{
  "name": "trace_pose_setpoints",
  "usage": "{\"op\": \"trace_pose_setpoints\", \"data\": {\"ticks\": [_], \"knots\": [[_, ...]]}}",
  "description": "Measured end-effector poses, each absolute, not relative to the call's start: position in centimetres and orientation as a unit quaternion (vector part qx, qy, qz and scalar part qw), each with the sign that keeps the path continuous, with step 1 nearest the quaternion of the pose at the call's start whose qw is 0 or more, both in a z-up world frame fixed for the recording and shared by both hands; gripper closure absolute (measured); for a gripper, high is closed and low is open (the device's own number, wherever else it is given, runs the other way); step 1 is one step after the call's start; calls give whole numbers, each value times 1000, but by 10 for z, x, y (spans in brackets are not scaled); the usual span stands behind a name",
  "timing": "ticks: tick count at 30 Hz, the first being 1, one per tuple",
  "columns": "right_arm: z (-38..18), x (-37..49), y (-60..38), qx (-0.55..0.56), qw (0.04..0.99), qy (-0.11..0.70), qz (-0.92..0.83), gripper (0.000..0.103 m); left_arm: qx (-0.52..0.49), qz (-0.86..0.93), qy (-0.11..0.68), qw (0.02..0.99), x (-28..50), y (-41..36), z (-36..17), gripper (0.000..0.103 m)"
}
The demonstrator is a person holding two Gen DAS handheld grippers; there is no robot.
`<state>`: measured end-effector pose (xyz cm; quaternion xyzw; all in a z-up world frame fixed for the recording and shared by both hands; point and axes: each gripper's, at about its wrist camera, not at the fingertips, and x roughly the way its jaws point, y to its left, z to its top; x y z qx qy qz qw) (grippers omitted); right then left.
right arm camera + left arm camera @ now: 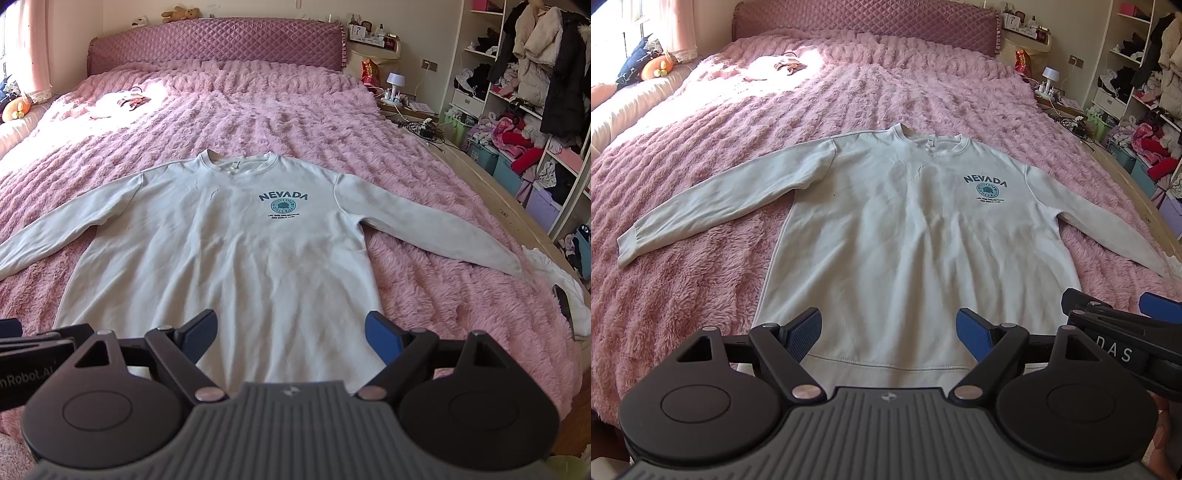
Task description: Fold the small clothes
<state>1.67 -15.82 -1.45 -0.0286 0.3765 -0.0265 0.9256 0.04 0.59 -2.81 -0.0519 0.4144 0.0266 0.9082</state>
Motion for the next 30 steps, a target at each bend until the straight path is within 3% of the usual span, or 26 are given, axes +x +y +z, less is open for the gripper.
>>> {"op": "trace_pose_setpoints", "data": {"ticks": [30], "knots": [[-32,21,-169,-24,921,389,-25,20,-52,24,430,901,4,0,-31,6]]}}
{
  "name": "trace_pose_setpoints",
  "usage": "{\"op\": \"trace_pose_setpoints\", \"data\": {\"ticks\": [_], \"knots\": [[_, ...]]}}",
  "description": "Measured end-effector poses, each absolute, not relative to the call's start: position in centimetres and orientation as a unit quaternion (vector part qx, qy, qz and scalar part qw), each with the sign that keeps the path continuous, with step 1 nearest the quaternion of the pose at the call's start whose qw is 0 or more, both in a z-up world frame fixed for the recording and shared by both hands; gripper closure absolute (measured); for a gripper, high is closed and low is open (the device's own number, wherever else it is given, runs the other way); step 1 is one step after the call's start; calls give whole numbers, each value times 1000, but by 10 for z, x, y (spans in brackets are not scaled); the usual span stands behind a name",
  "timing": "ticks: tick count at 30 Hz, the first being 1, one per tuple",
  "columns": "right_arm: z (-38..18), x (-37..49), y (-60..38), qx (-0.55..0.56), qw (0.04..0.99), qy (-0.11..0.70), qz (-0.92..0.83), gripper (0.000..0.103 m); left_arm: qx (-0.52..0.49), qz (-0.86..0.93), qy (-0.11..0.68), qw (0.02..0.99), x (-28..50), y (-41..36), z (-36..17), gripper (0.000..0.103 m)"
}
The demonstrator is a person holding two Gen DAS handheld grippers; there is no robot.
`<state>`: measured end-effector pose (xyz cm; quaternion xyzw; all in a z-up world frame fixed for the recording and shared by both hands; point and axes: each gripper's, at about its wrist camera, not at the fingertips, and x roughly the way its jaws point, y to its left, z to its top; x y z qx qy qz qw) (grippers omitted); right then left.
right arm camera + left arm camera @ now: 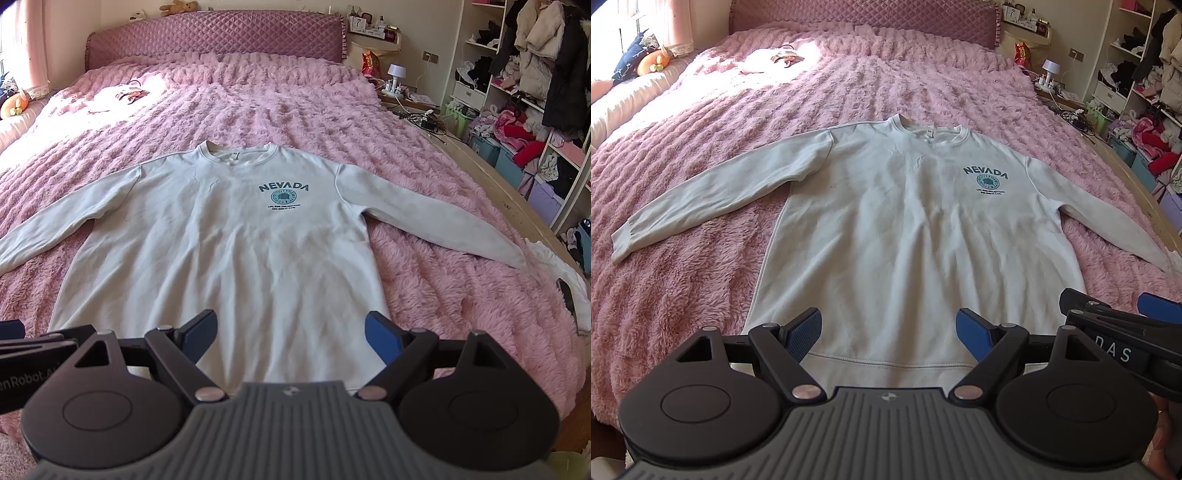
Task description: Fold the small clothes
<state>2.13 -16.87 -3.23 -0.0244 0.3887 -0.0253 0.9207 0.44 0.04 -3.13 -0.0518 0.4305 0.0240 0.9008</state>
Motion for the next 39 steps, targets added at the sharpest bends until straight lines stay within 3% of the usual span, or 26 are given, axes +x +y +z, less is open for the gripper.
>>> {"op": "trace_pose_setpoints", "data": {"ticks": [13,20,29,31,39], "knots": [[-42,41,-186,-23,921,386,-56,20,-52,-22,439,897,36,-18,-32,7],[-50,52,-229,-12,944,327,-36,20,-62,-104,431,894,79,-51,-41,6],[-63,84,-359,112,959,214,-151,23,-48,-202,404,891,161,-121,-57,6],[-73,94,-398,151,952,214,-157,33,-43,-218,401,889,179,-139,-64,6],[-115,120,-508,195,920,199,-275,38,-52,-271,384,881,236,-200,-88,7]]}}
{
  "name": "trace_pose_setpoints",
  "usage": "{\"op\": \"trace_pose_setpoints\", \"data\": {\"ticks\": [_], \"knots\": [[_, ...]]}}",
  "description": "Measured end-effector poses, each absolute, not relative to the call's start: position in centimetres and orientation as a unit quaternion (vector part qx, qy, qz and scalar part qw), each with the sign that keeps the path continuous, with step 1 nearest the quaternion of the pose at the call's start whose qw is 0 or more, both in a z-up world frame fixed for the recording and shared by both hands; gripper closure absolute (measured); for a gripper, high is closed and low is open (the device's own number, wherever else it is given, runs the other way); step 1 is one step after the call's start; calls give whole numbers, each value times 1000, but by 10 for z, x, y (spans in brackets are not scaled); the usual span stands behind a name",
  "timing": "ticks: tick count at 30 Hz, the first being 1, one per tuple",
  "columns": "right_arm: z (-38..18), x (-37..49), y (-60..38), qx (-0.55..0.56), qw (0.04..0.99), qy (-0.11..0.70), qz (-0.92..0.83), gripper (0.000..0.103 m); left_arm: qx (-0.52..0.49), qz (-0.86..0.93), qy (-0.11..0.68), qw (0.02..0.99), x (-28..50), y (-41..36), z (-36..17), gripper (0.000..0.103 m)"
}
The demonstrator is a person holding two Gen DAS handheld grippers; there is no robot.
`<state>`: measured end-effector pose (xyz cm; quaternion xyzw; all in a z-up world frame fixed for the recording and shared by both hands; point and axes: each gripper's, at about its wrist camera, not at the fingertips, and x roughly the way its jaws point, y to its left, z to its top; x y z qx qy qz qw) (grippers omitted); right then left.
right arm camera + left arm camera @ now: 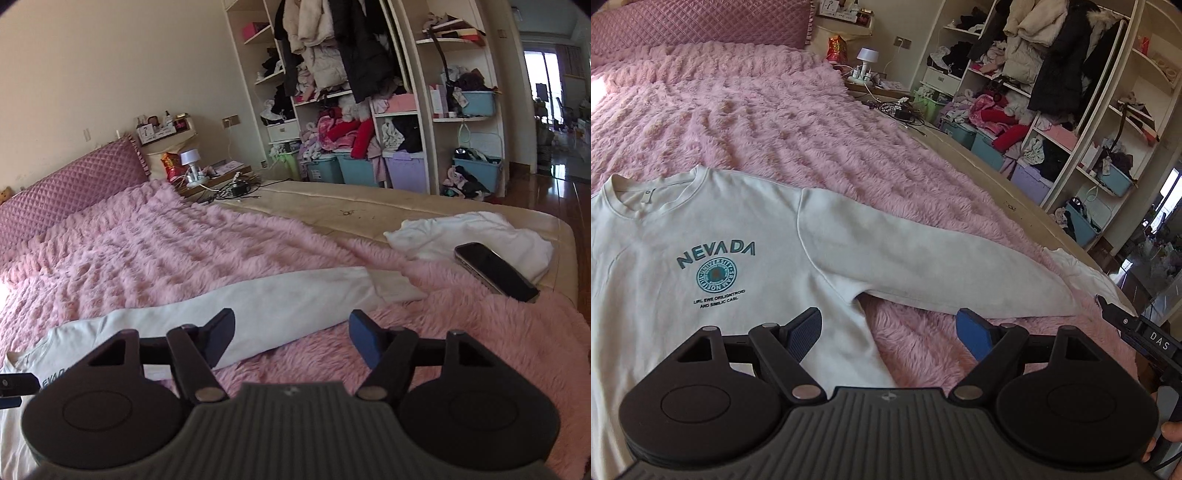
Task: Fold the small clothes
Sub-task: 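Grasp the sweatshirt sleeve cuff with the right gripper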
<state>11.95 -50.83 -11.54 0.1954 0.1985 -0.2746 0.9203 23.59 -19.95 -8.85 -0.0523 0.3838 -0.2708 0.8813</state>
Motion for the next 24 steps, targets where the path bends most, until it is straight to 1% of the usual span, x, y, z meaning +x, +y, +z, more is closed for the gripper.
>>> {"op": "trace_pose_setpoints", "data": {"ticks": [2,6,10,13,15,19,20,21,22,23,24], "knots": [[-128,124,-540,220,906,200,-300,39,-46,-273,385,880,249,-212,-95,7],[-149,132,-587,271,885,196,-324,48,-47,-273,386,880,277,-233,-108,7],[-176,144,-625,336,861,186,-335,49,-53,-273,400,873,298,-248,-127,7],[-193,154,-645,386,842,190,-326,54,-52,-266,418,867,306,-257,-142,7],[-205,160,-656,418,829,185,-322,54,-45,-269,422,865,306,-262,-149,7],[-213,173,-663,439,820,168,-328,54,-22,-267,426,864,305,-270,-159,7],[-214,176,-664,441,819,165,-328,55,-18,-267,426,864,304,-272,-161,6],[-214,180,-666,439,820,166,-328,68,-14,-267,427,864,304,-273,-163,6],[-212,183,-667,435,823,167,-326,91,-11,-267,427,864,304,-273,-164,6],[-210,180,-667,433,826,167,-320,98,-10,-268,427,864,303,-274,-164,6],[-208,180,-668,434,829,162,-313,101,-8,-270,426,863,303,-274,-165,6]]}}
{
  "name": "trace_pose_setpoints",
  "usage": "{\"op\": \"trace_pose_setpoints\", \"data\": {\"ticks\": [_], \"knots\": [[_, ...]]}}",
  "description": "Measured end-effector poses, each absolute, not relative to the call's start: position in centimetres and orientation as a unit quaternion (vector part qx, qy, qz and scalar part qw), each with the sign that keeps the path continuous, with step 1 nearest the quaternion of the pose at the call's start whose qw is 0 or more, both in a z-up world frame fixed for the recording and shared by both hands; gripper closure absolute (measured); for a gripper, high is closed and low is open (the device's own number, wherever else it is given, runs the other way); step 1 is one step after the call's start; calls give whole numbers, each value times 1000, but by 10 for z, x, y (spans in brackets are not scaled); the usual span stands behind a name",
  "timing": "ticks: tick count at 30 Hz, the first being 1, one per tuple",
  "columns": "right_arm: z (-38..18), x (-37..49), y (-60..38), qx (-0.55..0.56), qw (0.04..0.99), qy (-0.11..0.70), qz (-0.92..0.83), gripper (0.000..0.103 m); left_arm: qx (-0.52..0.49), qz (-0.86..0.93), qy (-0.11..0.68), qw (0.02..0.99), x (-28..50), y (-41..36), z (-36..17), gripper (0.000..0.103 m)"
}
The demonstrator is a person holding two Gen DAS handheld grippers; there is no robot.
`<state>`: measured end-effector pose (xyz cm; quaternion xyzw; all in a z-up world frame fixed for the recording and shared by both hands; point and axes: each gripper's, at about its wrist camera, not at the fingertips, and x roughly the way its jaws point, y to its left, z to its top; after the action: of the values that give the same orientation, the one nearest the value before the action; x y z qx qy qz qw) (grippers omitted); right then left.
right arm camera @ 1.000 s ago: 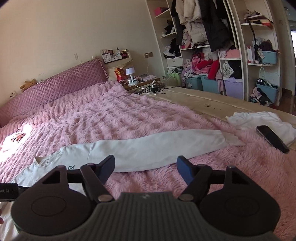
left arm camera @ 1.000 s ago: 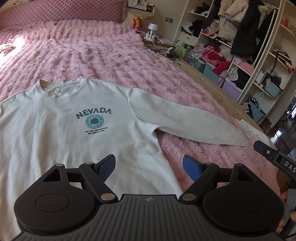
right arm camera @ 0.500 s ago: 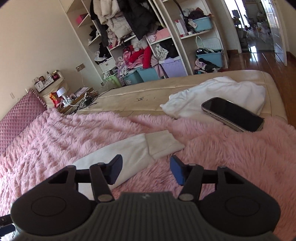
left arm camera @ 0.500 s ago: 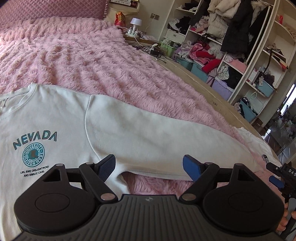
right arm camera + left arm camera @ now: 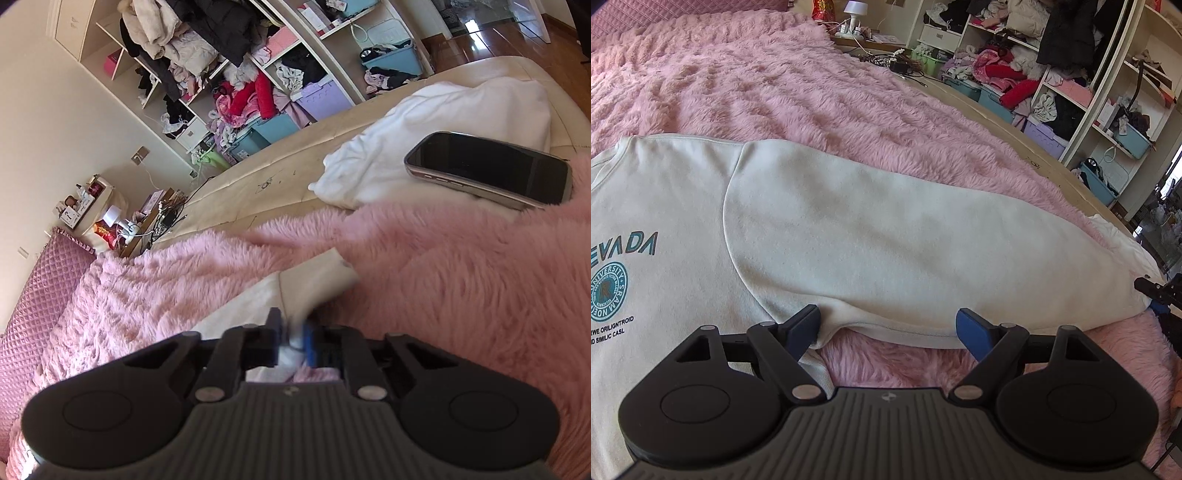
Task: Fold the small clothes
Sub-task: 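Grasp the sweatshirt sleeve cuff with the right gripper, then fold the held sleeve across the sweatshirt body and open the right gripper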
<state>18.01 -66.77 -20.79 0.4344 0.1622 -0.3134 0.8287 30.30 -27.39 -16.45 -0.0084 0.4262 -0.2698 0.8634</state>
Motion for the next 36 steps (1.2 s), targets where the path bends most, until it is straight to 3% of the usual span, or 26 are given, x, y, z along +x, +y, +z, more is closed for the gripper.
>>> {"op": "trace_pose_setpoints", "data": {"ticks": [13,16,27,36], "knots": [[-130,200,-621,374,886,107,-251,101,-37,-285,434,854,319,-272,-166,7],[-101,216,-593,368,901,94,-209,101,-66,-282,424,858,319,-254,-149,15],[-29,291,-407,345,935,78,-21,101,-117,-181,363,906,269,-71,-87,14],[-64,338,-183,304,931,146,142,101,-154,-30,342,927,220,93,-79,14]]}}
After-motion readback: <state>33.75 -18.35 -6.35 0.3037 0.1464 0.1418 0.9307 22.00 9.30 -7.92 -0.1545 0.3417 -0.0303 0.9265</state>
